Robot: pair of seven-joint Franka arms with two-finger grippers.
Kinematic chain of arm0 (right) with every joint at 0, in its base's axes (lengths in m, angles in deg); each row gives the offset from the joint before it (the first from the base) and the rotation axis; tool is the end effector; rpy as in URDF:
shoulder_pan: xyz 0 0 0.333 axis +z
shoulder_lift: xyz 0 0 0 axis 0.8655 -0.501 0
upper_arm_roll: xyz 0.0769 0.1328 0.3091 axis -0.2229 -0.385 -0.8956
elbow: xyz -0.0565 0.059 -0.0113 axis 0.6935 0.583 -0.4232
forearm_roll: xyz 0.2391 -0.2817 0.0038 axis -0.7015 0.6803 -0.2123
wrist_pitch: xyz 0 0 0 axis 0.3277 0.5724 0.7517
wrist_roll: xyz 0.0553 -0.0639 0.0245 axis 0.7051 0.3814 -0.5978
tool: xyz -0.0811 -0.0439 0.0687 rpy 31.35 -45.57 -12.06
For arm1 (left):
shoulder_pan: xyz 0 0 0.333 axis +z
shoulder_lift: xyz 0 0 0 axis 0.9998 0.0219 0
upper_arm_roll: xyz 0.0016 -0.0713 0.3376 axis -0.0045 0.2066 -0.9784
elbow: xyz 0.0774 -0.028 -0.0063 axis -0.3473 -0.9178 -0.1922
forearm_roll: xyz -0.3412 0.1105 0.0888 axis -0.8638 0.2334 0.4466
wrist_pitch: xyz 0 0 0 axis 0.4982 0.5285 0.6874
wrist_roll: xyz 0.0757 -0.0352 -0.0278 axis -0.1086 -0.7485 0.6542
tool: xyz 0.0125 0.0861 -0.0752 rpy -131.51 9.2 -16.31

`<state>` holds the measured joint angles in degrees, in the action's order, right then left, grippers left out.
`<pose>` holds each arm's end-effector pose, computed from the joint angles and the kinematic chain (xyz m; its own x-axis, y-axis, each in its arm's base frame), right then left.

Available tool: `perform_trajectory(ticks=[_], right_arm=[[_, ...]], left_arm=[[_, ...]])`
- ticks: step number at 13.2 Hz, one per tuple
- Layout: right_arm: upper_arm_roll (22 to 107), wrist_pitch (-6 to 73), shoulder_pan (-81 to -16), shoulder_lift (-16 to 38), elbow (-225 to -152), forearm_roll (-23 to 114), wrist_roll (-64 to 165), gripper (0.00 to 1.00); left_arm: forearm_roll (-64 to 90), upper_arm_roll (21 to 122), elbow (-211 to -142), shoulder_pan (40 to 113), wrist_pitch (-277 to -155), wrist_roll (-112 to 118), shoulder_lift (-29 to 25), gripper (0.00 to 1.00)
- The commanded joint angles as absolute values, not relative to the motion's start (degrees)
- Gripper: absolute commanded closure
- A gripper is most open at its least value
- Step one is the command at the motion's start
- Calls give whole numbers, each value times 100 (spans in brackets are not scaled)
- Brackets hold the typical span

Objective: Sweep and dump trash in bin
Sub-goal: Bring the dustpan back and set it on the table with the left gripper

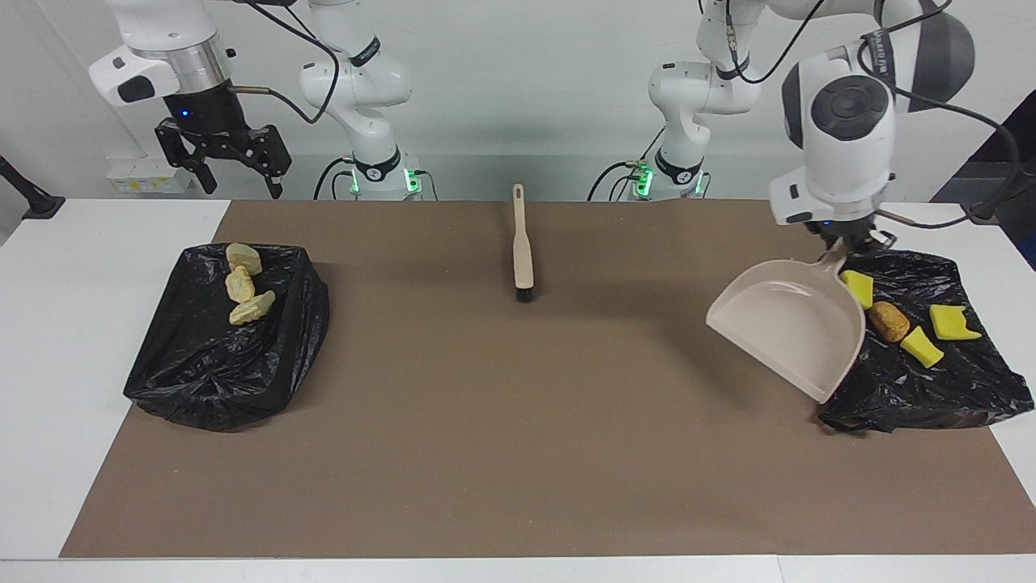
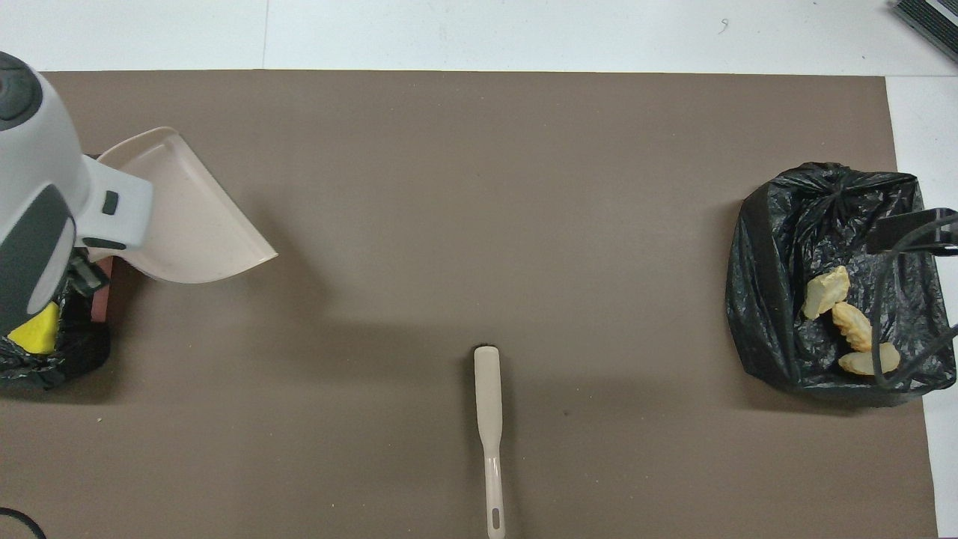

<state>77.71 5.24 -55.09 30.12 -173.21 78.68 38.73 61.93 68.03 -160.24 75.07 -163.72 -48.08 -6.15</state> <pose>0.5072 -0.0148 0.6927 0.9930 -0.0833 0.0837 -0.0865 -0.9956 0.0355 0.5441 -0.0775 0.5742 0.6212 -0.6679 -0.4100 -0.7762 -0.5965 -0.2043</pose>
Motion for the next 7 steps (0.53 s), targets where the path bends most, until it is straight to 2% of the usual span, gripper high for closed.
perform_trajectory(ticks=[1,7], right_arm=[[7750,463,-5580,3002,-17287,7858,3991,0],[7811,77,-5589,3159,-17357,7692,4053,0]], left_arm=[[5469,6704,-16159,6996,-16279,-3492,-832,100],[3931,6748,-16167,6054,-16559,-985,-894,100]])
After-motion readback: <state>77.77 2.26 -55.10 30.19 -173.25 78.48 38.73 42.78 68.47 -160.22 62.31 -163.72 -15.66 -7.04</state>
